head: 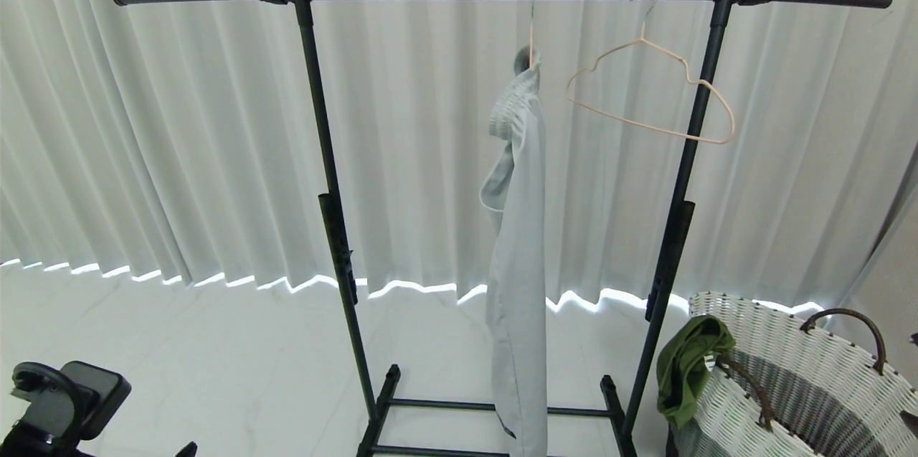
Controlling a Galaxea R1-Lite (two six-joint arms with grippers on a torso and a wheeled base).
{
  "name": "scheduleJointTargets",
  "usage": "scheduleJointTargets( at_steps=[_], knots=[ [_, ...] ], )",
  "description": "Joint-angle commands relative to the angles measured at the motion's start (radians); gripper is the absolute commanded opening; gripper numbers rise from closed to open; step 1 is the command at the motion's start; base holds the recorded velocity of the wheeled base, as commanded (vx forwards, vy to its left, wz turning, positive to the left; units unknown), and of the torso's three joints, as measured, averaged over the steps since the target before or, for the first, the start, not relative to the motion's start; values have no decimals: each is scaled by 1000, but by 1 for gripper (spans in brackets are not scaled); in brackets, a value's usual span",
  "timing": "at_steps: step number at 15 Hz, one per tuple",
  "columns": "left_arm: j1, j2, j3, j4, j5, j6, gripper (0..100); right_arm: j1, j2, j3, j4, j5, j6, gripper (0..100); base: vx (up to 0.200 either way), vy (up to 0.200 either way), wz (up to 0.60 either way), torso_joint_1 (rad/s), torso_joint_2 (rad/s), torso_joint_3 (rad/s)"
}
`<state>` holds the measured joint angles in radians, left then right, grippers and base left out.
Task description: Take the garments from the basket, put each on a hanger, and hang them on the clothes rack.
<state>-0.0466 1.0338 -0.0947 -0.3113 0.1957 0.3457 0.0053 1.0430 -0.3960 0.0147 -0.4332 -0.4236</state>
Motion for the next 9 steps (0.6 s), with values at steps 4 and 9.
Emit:
scheduleJointTargets(
  at_steps=[4, 9],
  knots=[
    [-78, 2, -5, -2, -1, 1, 100, -73, 22, 16, -4, -4, -53, 100, 0, -150, 0, -40, 143, 111],
    [-85, 9, -10, -2, -1, 2, 100, -64, 22, 29, -4, 16, -52, 100, 80, -120, 0, 1, 14, 11]
  ],
)
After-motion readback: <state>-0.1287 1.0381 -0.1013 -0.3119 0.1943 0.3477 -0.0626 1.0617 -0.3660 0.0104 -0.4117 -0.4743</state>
